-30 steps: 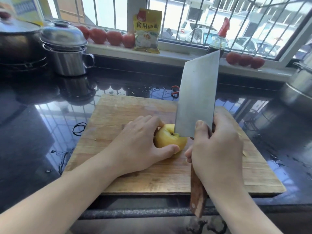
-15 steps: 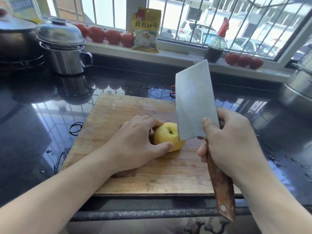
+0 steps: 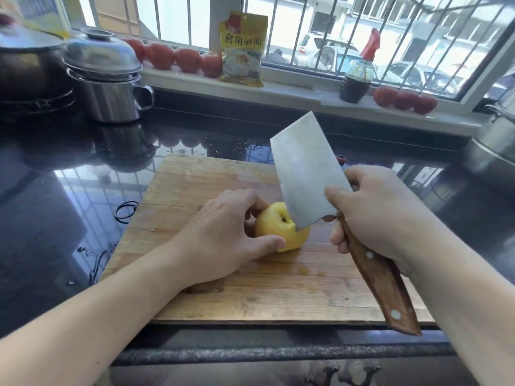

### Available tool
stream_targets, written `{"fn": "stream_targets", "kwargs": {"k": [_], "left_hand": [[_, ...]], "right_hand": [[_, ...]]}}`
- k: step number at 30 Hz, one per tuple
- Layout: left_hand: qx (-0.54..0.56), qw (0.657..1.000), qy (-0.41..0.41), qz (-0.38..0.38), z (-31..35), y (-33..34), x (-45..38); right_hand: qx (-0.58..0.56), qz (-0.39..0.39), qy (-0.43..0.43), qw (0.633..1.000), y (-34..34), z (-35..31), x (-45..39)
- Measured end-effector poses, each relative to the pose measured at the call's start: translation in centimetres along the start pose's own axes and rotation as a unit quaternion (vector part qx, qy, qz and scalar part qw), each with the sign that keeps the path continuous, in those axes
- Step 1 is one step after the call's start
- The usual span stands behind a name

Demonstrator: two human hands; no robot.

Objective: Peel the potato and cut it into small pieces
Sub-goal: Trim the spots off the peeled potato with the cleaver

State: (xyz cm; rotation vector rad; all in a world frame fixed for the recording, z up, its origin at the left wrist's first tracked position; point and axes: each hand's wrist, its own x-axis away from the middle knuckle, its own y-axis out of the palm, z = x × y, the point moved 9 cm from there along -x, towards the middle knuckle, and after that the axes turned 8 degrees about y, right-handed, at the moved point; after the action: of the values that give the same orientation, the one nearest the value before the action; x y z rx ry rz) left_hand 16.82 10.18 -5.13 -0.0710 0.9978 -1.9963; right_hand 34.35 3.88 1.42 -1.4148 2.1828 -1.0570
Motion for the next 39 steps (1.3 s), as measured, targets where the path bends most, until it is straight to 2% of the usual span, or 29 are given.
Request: {"fn": "stream_targets", "kwargs": {"k": [6, 14, 21, 25, 31, 39], "left_hand": [[0.013, 1.000, 0.005, 0.002, -0.2, 0.0, 0.0], [0.035, 0.999, -0.001, -0.003, -0.8, 0.3, 0.0], [0.032, 0.999, 0.002, 0.002, -0.8, 0.3, -0.1], [0.025, 1.000, 0.001, 0.002, -0.6, 0.1, -0.1], [0.034, 0.999, -0.005, 0.001, -0.8, 0.2, 0.0], [0.039, 0.999, -0.018, 0.007, -0.6, 0.1, 0.0]], "right_hand": [[0.008, -0.004, -0.017, 1.000, 0.2, -0.2, -0.5], [-0.045, -0.045, 0.042, 0.997, 0.3, 0.6, -0.9], [0.043, -0.019, -0.012, 0.999, 0.4, -0.9, -1.0], [0.058, -0.033, -0.019, 0.998, 0.7, -1.6, -1.6], [-0.013, -0.080, 0.030, 0.996, 0.9, 0.4, -2.0], [-0.065, -0.072, 0.047, 0.994, 1.3, 1.4, -2.3]]}}
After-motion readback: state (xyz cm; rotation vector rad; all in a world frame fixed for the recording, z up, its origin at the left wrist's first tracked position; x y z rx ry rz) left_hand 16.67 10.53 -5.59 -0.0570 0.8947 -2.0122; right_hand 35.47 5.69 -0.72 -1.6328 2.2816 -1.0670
